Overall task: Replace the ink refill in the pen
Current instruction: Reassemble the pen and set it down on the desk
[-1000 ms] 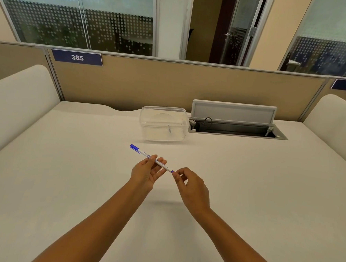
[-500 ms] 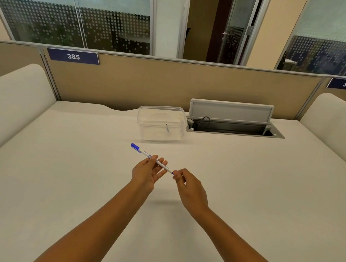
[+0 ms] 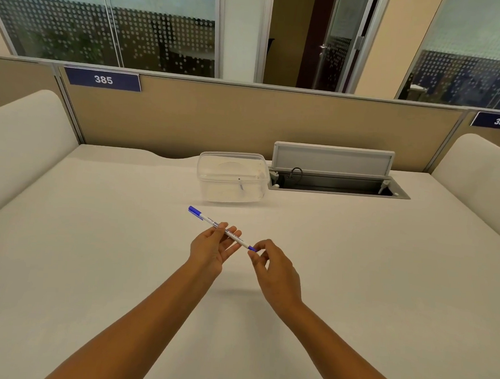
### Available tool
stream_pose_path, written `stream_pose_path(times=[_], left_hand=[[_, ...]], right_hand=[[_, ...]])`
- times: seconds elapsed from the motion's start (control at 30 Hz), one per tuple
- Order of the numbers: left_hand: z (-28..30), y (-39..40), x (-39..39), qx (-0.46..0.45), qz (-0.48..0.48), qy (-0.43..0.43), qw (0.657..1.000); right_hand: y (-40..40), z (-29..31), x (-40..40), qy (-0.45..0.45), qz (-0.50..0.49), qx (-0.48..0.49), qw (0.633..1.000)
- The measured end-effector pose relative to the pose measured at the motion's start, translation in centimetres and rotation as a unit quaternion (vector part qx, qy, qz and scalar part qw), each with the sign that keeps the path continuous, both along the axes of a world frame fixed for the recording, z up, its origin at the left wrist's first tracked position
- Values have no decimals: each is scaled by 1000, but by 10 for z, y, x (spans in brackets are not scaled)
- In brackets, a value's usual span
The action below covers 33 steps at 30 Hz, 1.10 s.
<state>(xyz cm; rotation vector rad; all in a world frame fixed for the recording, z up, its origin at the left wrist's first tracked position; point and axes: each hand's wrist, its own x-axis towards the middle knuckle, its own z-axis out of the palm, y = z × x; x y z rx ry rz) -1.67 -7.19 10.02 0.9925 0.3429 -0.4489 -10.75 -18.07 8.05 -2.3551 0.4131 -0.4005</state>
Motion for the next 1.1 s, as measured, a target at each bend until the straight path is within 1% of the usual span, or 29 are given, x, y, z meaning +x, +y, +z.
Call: stream_pose_path(times=[0.07, 0.23, 0.37, 0.5, 0.7, 0.77, 0.87, 0.93, 0.97, 1.0, 1.03, 1.07, 1.1], left_hand=[[1, 0, -1, -3, -4, 0, 1000], [1, 2, 2, 6, -1, -1, 1000], [1, 4, 3, 14, 9, 6, 1000], [1, 2, 0, 16, 7, 8, 1000], [3, 1, 0, 20, 5, 7, 1000], [2, 2, 1, 18, 7, 7, 1000], [2, 3, 1, 17, 1, -1, 1000], [2, 3, 2, 16, -5, -12, 1000], [2, 4, 2, 14, -10, -19, 1000], [2, 4, 2, 13, -16, -25, 999], [1, 4, 2, 12, -21, -29, 999], [1, 3, 2, 12, -26, -31, 999], [0, 3, 1, 11, -30, -33, 999]], right_hand=[[1, 0, 0, -8, 8, -13, 1000], [4, 0, 1, 21, 9, -9, 1000], [3, -1, -2, 19, 23, -26, 999], [2, 1, -1, 13, 27, -74, 997], [4, 3, -3, 16, 36, -201, 979], [6, 4, -2, 19, 37, -212, 976], [8, 3, -2, 22, 34, -185, 982], [7, 1, 1, 36, 44, -133, 989], [6, 2, 4, 51, 49, -70, 995], [5, 4, 7, 64, 54, 13, 996], [5, 6, 10, 79, 54, 99, 990], [4, 6, 10, 91, 48, 150, 983], [4, 6, 9, 97, 50, 147, 983]])
